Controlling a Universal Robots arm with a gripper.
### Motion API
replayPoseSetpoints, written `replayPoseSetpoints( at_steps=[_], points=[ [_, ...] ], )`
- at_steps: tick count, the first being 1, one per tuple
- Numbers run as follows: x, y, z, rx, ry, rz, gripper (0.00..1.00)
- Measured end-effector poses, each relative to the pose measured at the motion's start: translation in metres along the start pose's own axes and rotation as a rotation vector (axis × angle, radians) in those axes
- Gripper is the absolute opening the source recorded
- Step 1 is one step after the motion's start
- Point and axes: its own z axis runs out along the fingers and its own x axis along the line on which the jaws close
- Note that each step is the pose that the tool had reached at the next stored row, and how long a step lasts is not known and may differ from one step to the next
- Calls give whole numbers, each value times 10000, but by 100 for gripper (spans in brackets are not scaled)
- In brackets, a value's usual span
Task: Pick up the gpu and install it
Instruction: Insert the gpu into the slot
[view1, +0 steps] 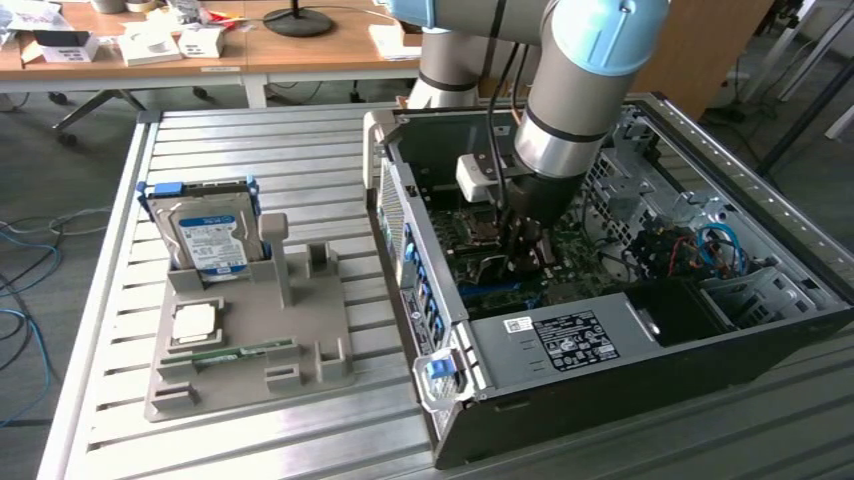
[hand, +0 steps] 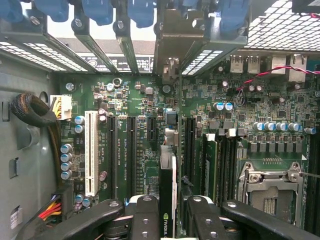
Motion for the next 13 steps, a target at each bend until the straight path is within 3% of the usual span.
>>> replayPoseSetpoints(
  at_steps=[11,13],
  points=[
    [-1,0,1,0,-5,-1,26],
    [-1,0,1,0,-2,-1,34]
  ],
)
